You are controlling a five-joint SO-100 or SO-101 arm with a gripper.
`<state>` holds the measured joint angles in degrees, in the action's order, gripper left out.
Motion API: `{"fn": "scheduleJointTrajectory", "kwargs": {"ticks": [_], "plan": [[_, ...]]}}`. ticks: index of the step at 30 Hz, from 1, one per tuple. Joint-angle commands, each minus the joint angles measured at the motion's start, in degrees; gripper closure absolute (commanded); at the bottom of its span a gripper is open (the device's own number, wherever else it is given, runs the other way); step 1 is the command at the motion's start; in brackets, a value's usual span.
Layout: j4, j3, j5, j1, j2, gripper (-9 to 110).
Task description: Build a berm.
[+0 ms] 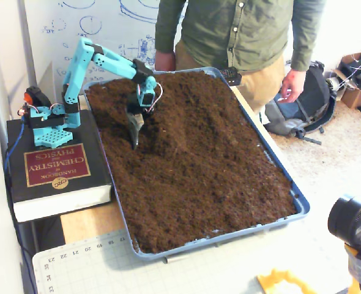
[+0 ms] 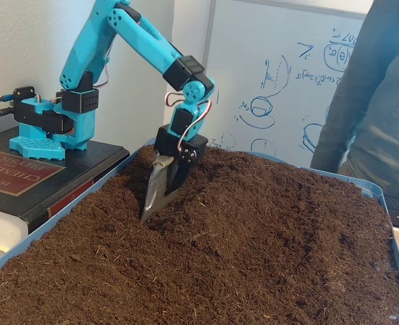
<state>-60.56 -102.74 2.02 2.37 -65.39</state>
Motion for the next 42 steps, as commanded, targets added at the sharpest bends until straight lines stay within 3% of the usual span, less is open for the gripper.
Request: {"fn": "scheduleJointTrajectory", "kwargs": {"ticks": [1, 12, 42], "plan": [[2.72, 1.58, 0.53, 0.0, -0.35, 101], [13.1, 4.57, 3.08, -1.23, -2.37, 101], [12.39, 6.94, 3.34, -4.22, -20.74, 101]]}}
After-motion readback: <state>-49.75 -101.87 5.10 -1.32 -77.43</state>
